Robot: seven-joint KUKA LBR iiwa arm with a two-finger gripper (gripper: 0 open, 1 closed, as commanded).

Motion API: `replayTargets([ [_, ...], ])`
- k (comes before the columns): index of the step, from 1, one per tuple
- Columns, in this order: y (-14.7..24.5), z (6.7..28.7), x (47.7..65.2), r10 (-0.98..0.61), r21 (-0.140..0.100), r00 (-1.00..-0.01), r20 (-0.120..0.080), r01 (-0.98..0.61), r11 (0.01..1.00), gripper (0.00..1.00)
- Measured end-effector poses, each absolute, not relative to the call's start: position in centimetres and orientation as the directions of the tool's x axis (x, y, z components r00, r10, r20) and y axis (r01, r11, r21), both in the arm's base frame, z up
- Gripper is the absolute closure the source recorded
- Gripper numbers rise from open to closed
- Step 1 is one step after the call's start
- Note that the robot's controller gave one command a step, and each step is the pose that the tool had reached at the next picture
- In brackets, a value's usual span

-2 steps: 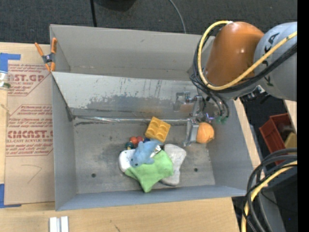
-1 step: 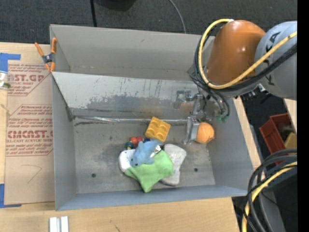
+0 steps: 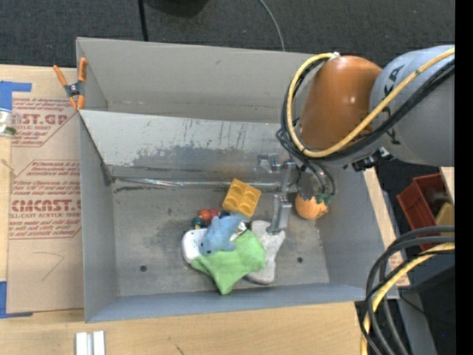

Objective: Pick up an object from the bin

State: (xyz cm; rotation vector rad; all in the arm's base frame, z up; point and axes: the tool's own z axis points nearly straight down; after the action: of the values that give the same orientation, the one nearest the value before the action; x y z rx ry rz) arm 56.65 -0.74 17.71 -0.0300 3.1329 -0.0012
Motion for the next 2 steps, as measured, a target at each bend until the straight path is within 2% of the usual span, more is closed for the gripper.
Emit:
replayTargets([
  [1,0.8,11.5,56.1,-0.060,0.000,-0.998,-0.006,-0.060,0.998,0.00],
  [2,2.8,9.0,54.9,-0.019,-0.001,-1.000,-0.013,-0.019,1.000,0.00],
])
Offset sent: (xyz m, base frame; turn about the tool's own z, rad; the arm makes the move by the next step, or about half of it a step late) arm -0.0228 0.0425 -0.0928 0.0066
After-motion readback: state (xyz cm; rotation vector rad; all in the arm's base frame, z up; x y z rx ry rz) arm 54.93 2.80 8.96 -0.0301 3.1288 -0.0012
